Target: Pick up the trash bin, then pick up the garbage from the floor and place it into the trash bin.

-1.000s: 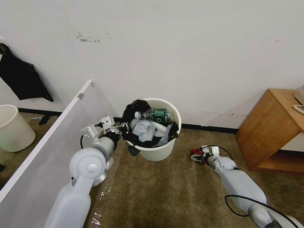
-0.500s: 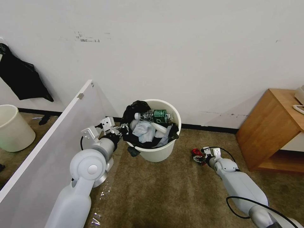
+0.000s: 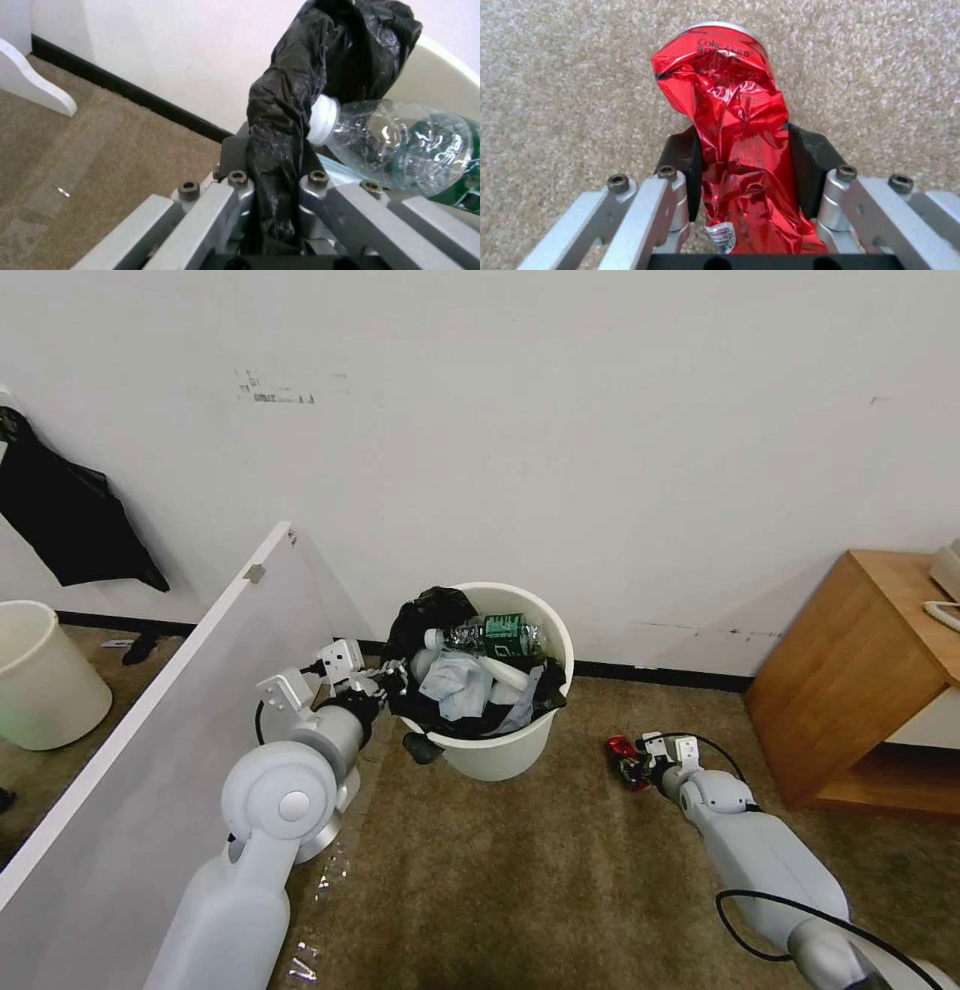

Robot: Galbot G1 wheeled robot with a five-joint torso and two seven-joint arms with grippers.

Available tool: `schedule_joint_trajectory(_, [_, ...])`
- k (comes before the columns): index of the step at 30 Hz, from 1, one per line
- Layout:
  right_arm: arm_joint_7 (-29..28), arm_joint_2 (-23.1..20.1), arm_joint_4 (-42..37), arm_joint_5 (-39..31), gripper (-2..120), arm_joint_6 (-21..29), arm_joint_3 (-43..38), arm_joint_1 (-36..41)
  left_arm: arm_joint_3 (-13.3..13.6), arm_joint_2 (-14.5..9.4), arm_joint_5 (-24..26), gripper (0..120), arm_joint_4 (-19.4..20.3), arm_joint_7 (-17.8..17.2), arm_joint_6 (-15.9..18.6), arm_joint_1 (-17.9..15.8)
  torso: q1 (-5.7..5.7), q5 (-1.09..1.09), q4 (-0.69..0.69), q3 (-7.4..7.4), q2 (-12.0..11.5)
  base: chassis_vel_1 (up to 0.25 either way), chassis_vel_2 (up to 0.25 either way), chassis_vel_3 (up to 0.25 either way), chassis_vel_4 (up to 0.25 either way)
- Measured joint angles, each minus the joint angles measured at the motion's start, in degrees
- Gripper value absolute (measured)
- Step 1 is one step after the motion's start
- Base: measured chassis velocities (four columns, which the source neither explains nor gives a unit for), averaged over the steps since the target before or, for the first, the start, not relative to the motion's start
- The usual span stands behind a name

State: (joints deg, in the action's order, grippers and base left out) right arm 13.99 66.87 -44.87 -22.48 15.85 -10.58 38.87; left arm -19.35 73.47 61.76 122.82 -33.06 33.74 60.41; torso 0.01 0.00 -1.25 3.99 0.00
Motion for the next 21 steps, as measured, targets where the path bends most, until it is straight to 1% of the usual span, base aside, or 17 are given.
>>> schedule_joint_trajectory(6, [0.05,-0.07,-0.50,-0.13,34,-0.04,0.03,0.17,0.01,-0.15,-0.03,5,-0.05,0.00,-0.02,-0.01,0.00,0.01,0.00,0.00,0.00,0.000,0.000,0.000,0.000])
schedule_joint_trajectory(10, [-0.04,-1.37,-3.12,-1.35,34,0.10,-0.32,0.62,0.11,-0.19,0.01,5,-0.17,0.01,-0.02,-0.01,0.00,0.01,0.01,0.00,0.00,0.000,0.000,0.000,0.000])
schedule_joint_trajectory(12, [-0.62,-3.68,-7.09,-3.16,34,0.48,-1.03,1.96,0.26,-0.20,0.10,5,-0.27,-0.02,-0.02,-0.07,0.00,0.01,0.02,0.00,0.00,0.000,0.000,0.000,0.000])
schedule_joint_trajectory(13, [-0.62,-3.68,-7.09,-3.16,34,0.48,-1.03,1.96,0.26,-0.20,0.10,5,-0.27,-0.02,-0.02,-0.07,0.00,0.01,0.02,0.00,0.00,0.000,0.000,0.000,0.000])
schedule_joint_trajectory(16, [-1.50,-7.54,-14.40,-5.01,34,1.17,-3.06,5.46,0.66,-0.18,0.40,5,-0.37,-0.40,-0.02,-0.31,0.00,0.00,-0.01,0.00,0.00,0.000,0.000,0.000,0.000])
schedule_joint_trajectory(17, [-1.50,-7.54,-14.40,-5.01,34,1.17,-3.06,5.46,0.66,-0.18,0.40,5,-0.37,-0.40,-0.02,-0.31,0.00,0.00,-0.01,0.00,0.00,0.000,0.000,0.000,0.000])
schedule_joint_trajectory(19, [-2.08,-9.81,-20.63,-5.81,34,1.46,-5.07,8.57,1.05,-0.08,0.50,5,-0.37,-0.65,-0.02,-0.46,0.00,0.01,-0.02,0.00,0.00,0.000,0.000,0.000,0.000])
schedule_joint_trajectory(20, [-2.08,-9.81,-20.63,-5.81,34,1.46,-5.07,8.57,1.05,-0.08,0.50,5,-0.37,-0.65,-0.02,-0.46,0.00,0.01,-0.02,0.00,0.00,0.000,0.000,0.000,0.000])
schedule_joint_trajectory(21, [-2.26,-11.11,-24.96,-6.28,34,1.78,-6.45,10.52,1.24,-0.03,0.66,5,-0.37,-0.94,-0.01,-0.63,0.00,0.01,-0.01,0.00,0.00,0.000,0.000,0.000,0.000])
